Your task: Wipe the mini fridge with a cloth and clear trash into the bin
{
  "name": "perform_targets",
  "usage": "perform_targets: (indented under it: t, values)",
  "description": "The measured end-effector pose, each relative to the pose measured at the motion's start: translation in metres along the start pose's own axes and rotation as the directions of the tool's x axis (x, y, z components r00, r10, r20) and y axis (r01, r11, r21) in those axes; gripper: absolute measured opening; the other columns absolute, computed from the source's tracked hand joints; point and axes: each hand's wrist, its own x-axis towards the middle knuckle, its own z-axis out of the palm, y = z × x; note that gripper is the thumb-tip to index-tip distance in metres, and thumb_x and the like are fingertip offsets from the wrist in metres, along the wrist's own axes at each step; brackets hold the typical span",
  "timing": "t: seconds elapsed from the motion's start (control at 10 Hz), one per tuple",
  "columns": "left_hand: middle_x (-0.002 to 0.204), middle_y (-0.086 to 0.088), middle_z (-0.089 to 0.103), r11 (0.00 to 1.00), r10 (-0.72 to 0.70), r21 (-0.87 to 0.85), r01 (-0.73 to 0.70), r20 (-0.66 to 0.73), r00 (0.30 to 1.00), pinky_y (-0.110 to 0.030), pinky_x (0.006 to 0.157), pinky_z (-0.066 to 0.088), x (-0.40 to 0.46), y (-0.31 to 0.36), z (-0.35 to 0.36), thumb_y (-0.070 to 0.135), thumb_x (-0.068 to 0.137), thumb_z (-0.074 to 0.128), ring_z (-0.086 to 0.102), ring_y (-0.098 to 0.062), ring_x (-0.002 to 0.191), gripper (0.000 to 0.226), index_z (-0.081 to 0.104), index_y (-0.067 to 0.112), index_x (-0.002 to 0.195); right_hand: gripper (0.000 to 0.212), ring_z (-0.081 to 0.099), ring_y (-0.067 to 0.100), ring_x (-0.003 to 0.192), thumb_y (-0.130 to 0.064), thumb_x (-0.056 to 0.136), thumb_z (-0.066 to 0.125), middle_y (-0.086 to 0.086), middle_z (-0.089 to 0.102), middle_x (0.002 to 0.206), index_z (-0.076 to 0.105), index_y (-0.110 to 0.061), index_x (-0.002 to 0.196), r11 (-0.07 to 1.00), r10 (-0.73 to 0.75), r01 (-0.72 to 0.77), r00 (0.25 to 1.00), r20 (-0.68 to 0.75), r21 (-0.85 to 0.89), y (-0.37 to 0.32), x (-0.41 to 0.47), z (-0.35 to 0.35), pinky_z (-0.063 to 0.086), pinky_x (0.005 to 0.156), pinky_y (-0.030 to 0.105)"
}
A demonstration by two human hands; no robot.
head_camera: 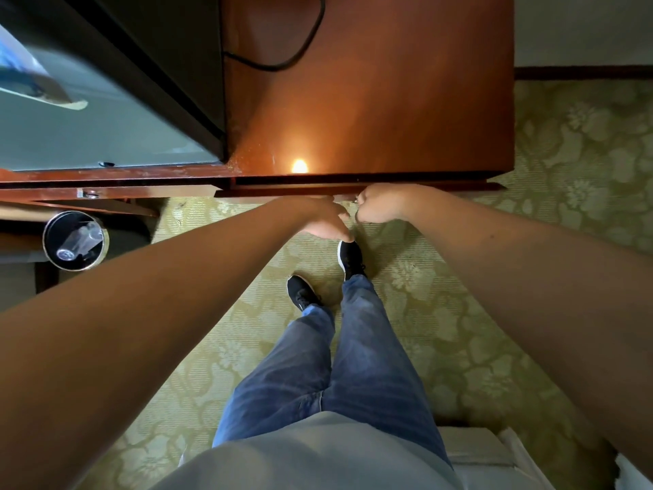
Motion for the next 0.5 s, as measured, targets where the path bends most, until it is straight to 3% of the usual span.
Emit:
perform_targets:
  t: [0.1, 0.2, 0.4, 0.5]
  values:
    - [0.17, 0.001, -0.011, 0.999, 0.004, -0.042, -0.008, -0.09, 0.996, -0.044, 0.118, 0.035, 0.006, -0.007, 0.0, 0.058, 0.092, 0.06, 0.033, -0.03, 0.149, 0.08, 0.026, 0.032, 0.16, 0.062, 0.061, 0.027, 0.118, -0.023, 0.09, 0.052, 0.009, 0.054, 0.141, 0.04, -0.015, 0.151, 0.999, -0.011, 0.013, 0.998, -0.056, 0.034, -0.001, -0.002, -0.002, 0.053, 0.097, 0.039]
    - [0.171, 0.0, -0.007, 0.998, 0.024, -0.051, -0.031, -0.147, 0.989, -0.04, 0.116, 0.036, 0.005, -0.011, -0.005, 0.058, 0.093, 0.06, 0.039, -0.03, 0.145, 0.077, 0.032, 0.029, 0.159, 0.068, 0.066, 0.024, 0.1, -0.022, 0.089, 0.051, 0.005, 0.058, 0.126, 0.034, -0.019, 0.154, 0.998, -0.05, 0.054, 0.995, -0.081, 0.045, 0.002, 0.0, -0.005, 0.055, 0.075, 0.033]
    - [0.169, 0.001, 0.01, 0.999, 0.019, -0.043, -0.026, -0.161, 0.987, -0.038, 0.113, 0.038, -0.015, -0.012, -0.023, 0.052, 0.095, 0.062, 0.039, -0.025, 0.144, 0.066, 0.041, 0.03, 0.153, 0.047, 0.051, 0.019, 0.073, -0.024, 0.092, 0.051, 0.006, 0.062, 0.108, 0.052, -0.015, 0.138, 0.995, -0.074, 0.071, 0.997, -0.037, -0.076, -0.002, -0.015, -0.025, 0.038, 0.061, 0.029]
    - [0.167, 0.0, 0.016, 1.0, 0.011, 0.008, -0.01, -0.205, 0.979, -0.038, 0.113, 0.034, -0.04, -0.003, -0.043, 0.051, 0.097, 0.058, 0.033, -0.026, 0.148, 0.062, 0.043, 0.029, 0.153, 0.044, 0.06, 0.022, 0.09, -0.028, 0.09, 0.055, 0.01, 0.064, 0.124, 0.058, -0.013, 0.132, 0.988, -0.101, 0.09, 0.991, -0.086, -0.123, -0.011, -0.027, -0.043, 0.047, 0.076, 0.029]
